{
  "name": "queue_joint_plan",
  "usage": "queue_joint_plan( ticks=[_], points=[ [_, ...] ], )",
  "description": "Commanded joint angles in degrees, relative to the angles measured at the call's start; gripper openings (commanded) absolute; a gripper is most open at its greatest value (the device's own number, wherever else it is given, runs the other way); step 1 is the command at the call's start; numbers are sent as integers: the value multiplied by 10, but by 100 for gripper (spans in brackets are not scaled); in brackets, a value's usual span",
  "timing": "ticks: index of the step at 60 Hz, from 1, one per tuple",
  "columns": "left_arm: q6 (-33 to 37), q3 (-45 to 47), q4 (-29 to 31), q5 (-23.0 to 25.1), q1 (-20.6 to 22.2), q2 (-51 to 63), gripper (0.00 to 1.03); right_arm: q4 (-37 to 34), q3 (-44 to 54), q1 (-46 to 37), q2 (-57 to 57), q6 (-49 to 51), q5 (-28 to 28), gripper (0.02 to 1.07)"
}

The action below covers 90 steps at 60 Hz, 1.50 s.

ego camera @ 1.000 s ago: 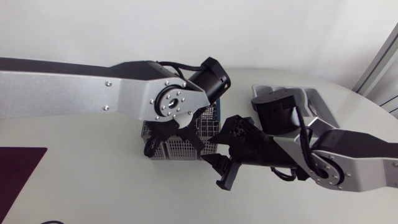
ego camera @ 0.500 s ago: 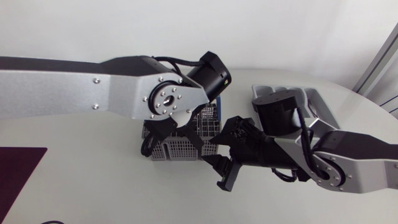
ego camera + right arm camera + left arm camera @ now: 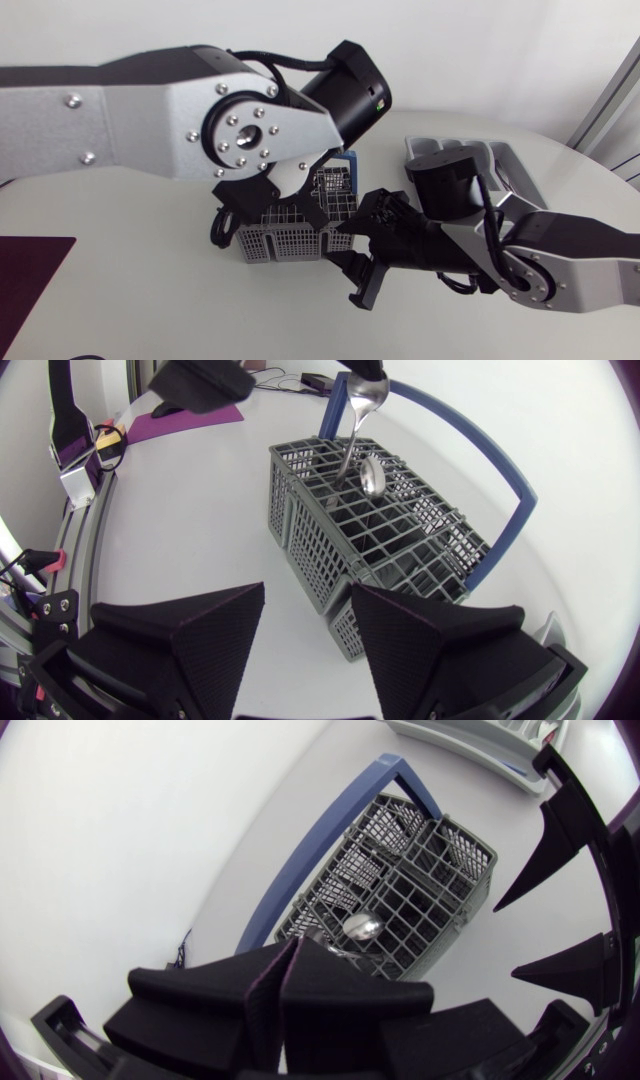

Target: Unload the cutlery basket into the drawer organizer.

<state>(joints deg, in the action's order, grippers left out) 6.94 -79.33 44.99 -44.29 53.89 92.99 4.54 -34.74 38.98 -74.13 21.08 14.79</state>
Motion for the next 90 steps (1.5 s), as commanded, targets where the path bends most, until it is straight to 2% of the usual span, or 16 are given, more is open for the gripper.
queue_joint_plan(
  ticks=[1, 23, 32, 37, 46, 48, 51, 59, 62, 67, 74, 90],
  points=[
    [10, -24, 9, -13, 9, -19, 22, 5, 15, 6, 8, 7, 0, 66],
    [22, -40, 18, -49, 21, -49, 22, 4, 16, 6, 28, 5, 0, 66],
    [0, -54, 19, -43, 19, -63, 22, -39, 8, -8, 101, 7, 5, 68],
    [-27, -65, 20, 1, 16, -71, 22, -73, 8, -13, 156, 14, 9, 68],
    [-95, -80, 45, 112, -9, -63, 21, -108, 17, -38, 217, 19, 20, 68],
    [-104, -80, 47, 127, -13, -62, 21, -109, 20, -44, 225, 19, 23, 68],
    [-133, -79, 55, 177, -26, -50, 21, -108, 32, -51, 247, 17, 23, 68],
    [-164, -79, 57, 251, -43, -38, 21, -97, 49, -55, 258, 16, 16, 68],
    [-174, -86, 60, 301, -52, -37, 21, -91, 53, -55, 258, 15, 9, 68],
    [-182, -88, 64, 325, -52, -33, 21, -87, 52, -42, 259, 11, -10, 68],
    [-188, -89, 64, 331, -41, -33, 21, -75, 47, -1, 246, 10, -51, 71],
    [-194, -96, 61, 360, -32, -33, 21, -27, 28, 34, 180, -4, -84, 71]
  ],
)
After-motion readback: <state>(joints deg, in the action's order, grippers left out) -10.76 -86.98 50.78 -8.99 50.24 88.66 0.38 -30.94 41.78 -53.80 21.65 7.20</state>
